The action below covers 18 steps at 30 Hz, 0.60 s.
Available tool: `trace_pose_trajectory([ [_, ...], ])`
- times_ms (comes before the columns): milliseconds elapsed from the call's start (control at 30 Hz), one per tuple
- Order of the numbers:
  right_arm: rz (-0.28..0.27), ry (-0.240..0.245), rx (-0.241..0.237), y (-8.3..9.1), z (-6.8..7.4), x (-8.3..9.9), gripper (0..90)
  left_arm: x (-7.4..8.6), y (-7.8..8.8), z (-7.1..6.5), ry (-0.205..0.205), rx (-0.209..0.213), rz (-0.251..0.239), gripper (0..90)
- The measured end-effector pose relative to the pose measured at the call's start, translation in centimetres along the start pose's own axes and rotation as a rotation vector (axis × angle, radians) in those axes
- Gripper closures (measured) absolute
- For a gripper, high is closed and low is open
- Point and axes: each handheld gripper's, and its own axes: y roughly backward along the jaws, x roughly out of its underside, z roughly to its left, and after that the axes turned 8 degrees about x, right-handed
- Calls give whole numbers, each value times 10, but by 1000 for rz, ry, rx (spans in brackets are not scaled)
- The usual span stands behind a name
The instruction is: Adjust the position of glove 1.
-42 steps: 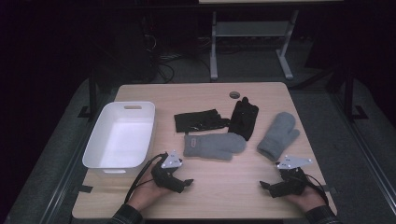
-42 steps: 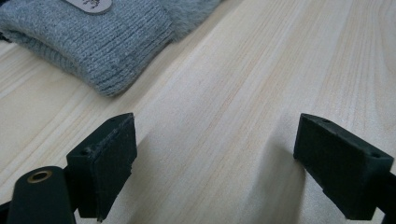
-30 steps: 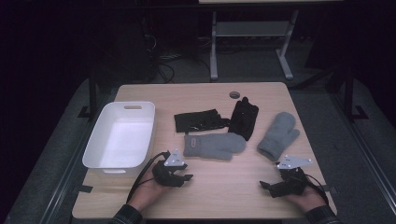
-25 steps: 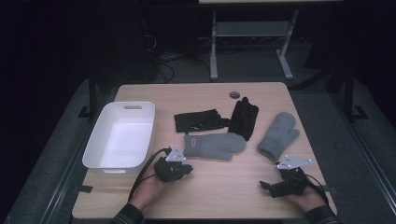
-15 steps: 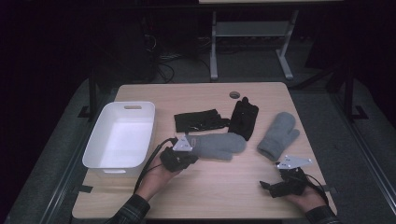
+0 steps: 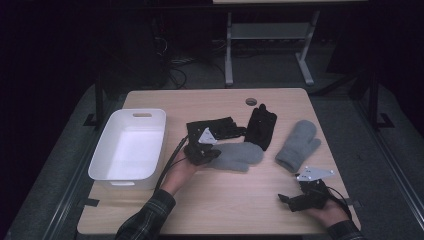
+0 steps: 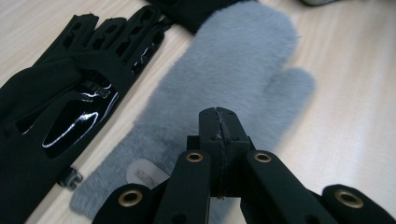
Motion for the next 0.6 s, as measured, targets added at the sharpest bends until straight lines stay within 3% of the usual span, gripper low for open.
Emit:
trace_pose_trajectory([
  [267,0,0,-1,0,0,0,19,2,-20,7,10,22,38,899],
  [600,-1,1,0,0,0,0,19,4,-20,-10,-14,78,64,899],
])
